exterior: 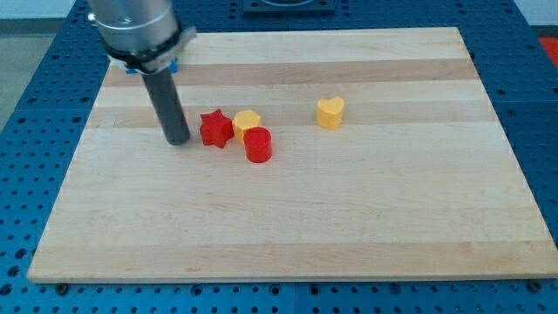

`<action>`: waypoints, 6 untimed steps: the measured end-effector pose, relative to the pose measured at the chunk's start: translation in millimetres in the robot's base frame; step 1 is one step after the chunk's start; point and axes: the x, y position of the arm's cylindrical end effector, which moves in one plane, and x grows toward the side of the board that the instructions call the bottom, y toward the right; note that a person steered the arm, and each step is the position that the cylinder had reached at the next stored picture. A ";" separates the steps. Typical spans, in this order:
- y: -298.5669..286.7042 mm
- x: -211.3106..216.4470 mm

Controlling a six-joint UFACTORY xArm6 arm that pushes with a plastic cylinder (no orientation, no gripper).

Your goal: Place the yellow heart at the center of the board

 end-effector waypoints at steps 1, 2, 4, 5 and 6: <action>24.1 -46.2; 128.3 -62.0; 322.2 -74.6; 289.1 -53.3; 252.6 -51.7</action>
